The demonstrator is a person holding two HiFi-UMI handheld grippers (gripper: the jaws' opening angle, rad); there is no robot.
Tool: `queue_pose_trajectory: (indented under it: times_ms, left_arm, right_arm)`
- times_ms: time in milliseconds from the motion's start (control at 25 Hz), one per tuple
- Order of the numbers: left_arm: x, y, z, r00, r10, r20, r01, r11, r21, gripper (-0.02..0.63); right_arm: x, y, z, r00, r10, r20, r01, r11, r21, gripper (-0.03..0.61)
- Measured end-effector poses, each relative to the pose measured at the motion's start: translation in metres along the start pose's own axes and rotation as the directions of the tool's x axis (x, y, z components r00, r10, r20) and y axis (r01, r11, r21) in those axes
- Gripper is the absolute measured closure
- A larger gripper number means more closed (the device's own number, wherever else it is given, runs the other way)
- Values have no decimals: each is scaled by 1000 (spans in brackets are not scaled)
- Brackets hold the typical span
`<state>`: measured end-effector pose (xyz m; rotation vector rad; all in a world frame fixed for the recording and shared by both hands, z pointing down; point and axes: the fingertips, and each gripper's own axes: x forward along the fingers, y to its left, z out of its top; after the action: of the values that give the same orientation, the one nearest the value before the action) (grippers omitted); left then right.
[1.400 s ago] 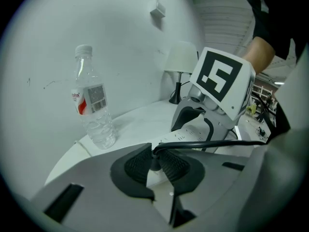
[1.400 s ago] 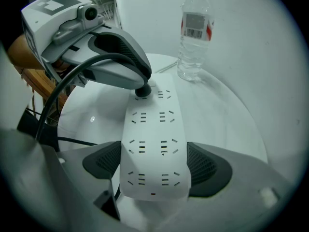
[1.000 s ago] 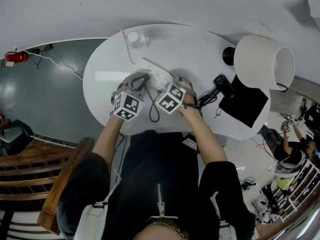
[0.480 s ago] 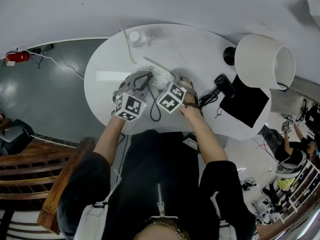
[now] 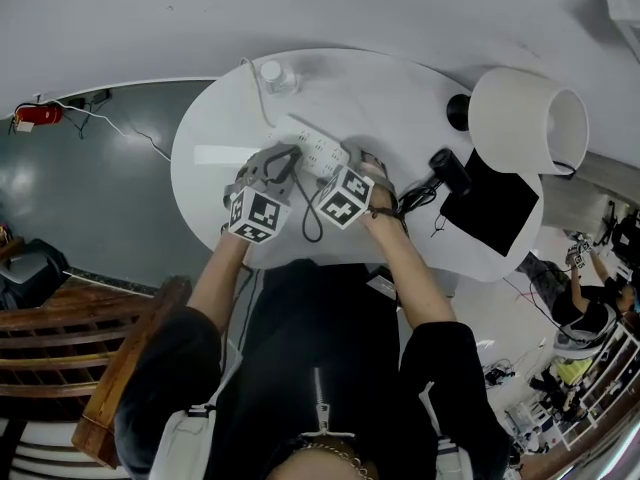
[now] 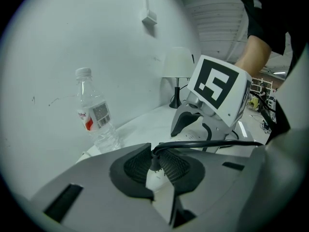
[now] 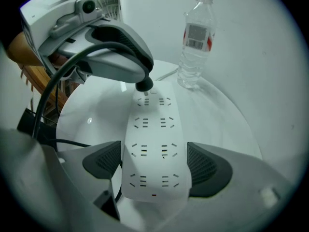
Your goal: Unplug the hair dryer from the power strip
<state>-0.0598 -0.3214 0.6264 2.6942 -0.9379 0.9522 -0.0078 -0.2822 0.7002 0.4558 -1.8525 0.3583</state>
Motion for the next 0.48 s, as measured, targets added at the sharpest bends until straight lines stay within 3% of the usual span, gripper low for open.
queue_pose_trajectory:
  times_ms: [320,480]
  left_arm:
    - [-11,-4,3,1000,28,3,-28,1000,9,561]
    - [-22,-9,2,999,52,-3,-52,999,4,561]
  right_arm:
    - [-32,-2,15,993,-38,109,33,998,49,182]
    - [-50,-3,16,982,-113,154,101,991,83,385]
